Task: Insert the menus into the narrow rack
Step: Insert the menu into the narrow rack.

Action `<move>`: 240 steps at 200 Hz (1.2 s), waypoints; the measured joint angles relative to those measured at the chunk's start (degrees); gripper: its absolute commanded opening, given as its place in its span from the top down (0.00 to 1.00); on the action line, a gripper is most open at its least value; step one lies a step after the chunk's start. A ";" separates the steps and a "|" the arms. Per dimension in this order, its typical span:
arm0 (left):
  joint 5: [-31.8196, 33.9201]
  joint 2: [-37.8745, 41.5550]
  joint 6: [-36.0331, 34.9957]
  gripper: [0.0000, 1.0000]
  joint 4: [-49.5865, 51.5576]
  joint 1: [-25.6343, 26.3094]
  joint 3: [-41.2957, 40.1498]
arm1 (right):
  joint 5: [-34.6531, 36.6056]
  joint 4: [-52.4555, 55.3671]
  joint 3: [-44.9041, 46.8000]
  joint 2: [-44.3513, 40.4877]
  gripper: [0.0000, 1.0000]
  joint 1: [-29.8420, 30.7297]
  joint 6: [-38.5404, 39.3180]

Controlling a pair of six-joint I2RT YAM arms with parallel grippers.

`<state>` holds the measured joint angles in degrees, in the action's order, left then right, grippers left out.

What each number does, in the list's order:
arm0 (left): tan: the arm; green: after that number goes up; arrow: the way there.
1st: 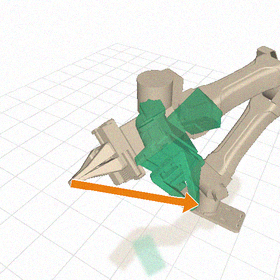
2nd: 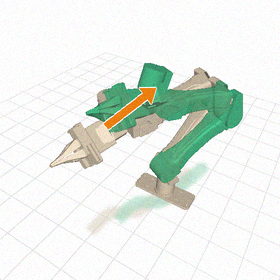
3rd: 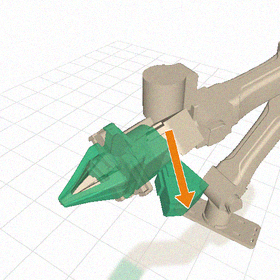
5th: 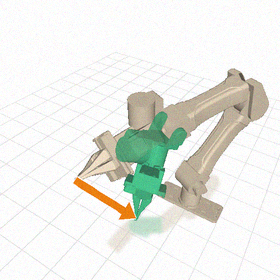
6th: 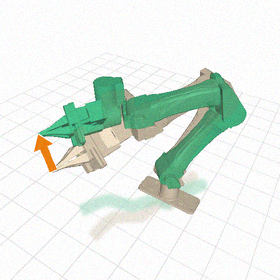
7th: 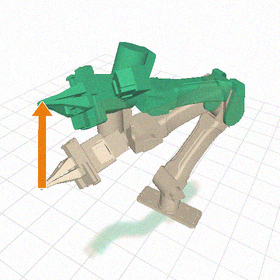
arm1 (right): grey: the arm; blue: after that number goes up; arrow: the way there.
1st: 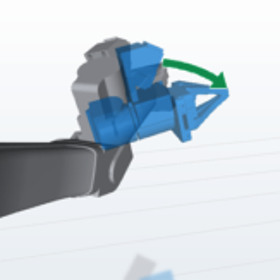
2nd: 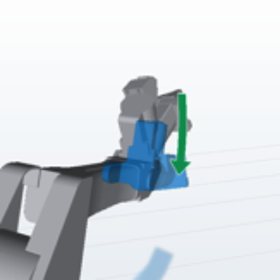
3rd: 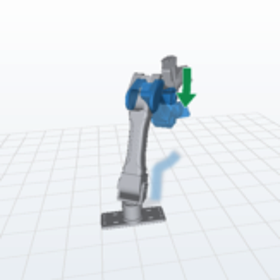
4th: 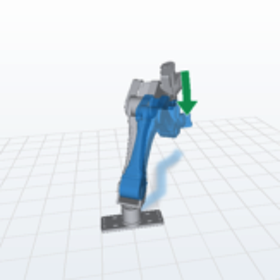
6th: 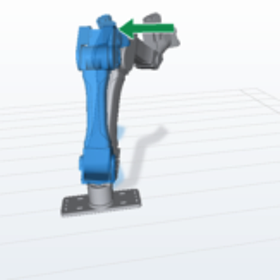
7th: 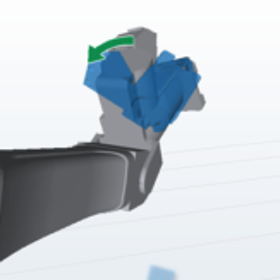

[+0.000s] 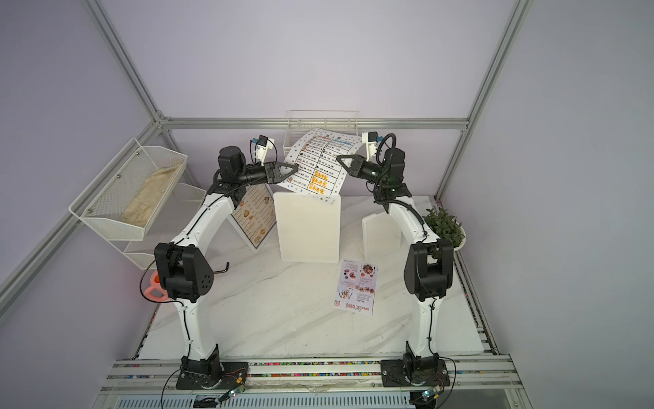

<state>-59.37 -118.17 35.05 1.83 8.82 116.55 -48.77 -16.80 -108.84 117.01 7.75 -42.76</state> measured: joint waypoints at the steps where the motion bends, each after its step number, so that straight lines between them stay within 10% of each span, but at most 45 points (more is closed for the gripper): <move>1: 0.00 0.00 0.02 0.40 0.00 0.00 0.02 | 0.02 0.02 0.00 0.00 1.00 0.00 0.00; 240: 1.05 0.00 0.33 0.31 -0.52 -0.33 -0.09 | -6.84 -1.07 1.07 0.02 1.00 -0.28 0.96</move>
<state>-58.33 -118.17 35.38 1.30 8.49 116.46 -55.61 -17.87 -107.77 117.03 7.46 -41.80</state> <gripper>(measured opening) 0.690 0.041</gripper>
